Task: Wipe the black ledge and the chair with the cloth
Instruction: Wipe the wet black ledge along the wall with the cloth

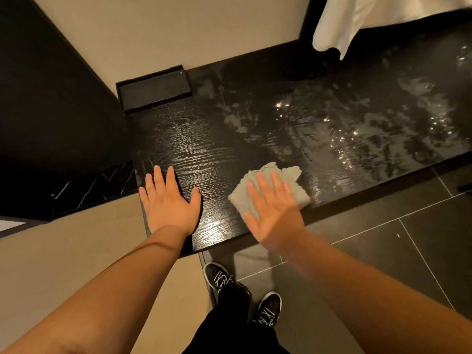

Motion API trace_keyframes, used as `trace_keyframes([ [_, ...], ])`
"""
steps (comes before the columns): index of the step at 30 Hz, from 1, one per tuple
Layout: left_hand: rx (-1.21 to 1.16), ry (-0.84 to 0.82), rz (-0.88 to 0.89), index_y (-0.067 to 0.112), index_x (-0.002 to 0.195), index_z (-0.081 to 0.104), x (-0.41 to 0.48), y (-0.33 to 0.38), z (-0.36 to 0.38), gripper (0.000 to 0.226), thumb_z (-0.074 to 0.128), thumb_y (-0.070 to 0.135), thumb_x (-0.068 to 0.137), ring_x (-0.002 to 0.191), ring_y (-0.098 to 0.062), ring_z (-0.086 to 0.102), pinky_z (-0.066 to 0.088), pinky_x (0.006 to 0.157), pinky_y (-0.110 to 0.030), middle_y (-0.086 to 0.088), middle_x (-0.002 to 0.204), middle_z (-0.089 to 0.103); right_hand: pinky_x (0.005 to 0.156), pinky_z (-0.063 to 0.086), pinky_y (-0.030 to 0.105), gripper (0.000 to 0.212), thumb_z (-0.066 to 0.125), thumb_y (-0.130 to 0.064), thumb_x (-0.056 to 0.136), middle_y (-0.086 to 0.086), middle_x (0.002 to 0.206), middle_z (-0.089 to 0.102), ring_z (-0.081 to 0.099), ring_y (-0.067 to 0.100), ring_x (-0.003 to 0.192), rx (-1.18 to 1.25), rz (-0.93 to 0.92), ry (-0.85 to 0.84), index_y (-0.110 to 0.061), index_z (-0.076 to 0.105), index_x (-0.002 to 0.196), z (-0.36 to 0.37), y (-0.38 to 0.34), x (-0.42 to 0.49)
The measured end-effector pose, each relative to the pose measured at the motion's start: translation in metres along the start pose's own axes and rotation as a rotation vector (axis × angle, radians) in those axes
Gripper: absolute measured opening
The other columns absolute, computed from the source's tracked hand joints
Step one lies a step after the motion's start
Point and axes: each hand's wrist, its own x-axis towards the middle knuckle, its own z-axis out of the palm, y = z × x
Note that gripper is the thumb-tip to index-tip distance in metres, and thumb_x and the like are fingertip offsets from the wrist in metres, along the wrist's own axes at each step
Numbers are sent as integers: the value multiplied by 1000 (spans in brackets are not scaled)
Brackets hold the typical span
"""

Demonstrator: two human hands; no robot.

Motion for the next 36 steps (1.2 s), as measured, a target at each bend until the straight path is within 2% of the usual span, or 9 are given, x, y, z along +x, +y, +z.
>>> trace_keyframes([
  [4, 10, 5, 3, 19, 164, 24, -1, -1, 1, 82, 44, 62, 96, 159, -35, 9, 9, 129, -56, -12, 173, 16, 124, 19, 57, 71, 52, -54, 95, 8, 165, 32, 17, 34, 156, -11, -226, 38, -18, 43, 155, -2, 42, 7],
  [12, 33, -5, -3, 20, 164, 24, 1, -1, 2, 84, 37, 66, 95, 160, -35, 9, 9, 129, -55, -11, 173, 15, 126, 2, 55, 75, 24, -55, 98, 11, 171, 10, 3, 41, 156, -63, 291, -39, -18, 17, 163, -5, 28, 34],
  [15, 28, 3, 0, 20, 164, 25, 1, -2, 1, 84, 37, 66, 94, 160, -35, 10, 10, 129, -55, -11, 173, 16, 126, -3, 55, 77, 12, -60, 98, 10, 171, -5, -14, 37, 156, -75, 48, -159, -21, 5, 165, -3, 2, 31],
  [19, 5, 11, 0, 20, 164, 25, 1, -1, 1, 82, 43, 63, 96, 160, -34, 9, 9, 130, -54, -11, 173, 16, 127, 4, 52, 76, 25, -64, 99, 2, 172, 6, -5, 30, 158, -39, -232, -150, -25, 17, 164, -4, 32, 35],
  [22, -5, 15, 3, 20, 163, 26, 1, -3, 2, 82, 42, 64, 96, 160, -34, 10, 9, 130, -54, -11, 173, 16, 126, 10, 53, 76, 25, -64, 98, 1, 172, 11, -1, 29, 158, -47, -48, -116, -26, 19, 163, -7, 69, 42],
  [27, 14, -15, 21, 27, 165, 21, 0, -1, 1, 77, 39, 60, 98, 159, -37, 9, 8, 129, -56, -13, 173, 15, 127, -2, 53, 78, 12, -60, 95, 7, 172, 1, -6, 37, 156, -30, 298, -124, -22, 8, 164, -13, 40, 53],
  [31, 61, -62, 87, 27, 164, 26, 2, 4, -3, 71, 37, 54, 100, 158, -40, 10, 6, 128, -62, -14, 173, 15, 125, 7, 58, 75, 25, -59, 100, 12, 171, 2, -5, 39, 156, -20, 11, -138, -20, 13, 164, -8, 10, 40],
  [34, 79, -104, 217, 20, 161, 36, 16, 7, -8, 75, 38, 54, 94, 158, -37, 15, 10, 128, -59, -15, 171, 22, 126, 14, 55, 74, 42, -59, 98, 8, 170, 19, 7, 34, 157, 5, -299, -85, -20, 32, 160, -11, 36, 44],
  [36, 60, -108, 271, 21, 160, 36, 34, 9, -11, 73, 43, 57, 96, 159, -35, 14, 8, 129, -57, -13, 171, 22, 127, 10, 51, 76, 44, -59, 96, 5, 170, 20, 10, 32, 157, -53, -353, -108, -21, 30, 161, -13, 65, 68],
])
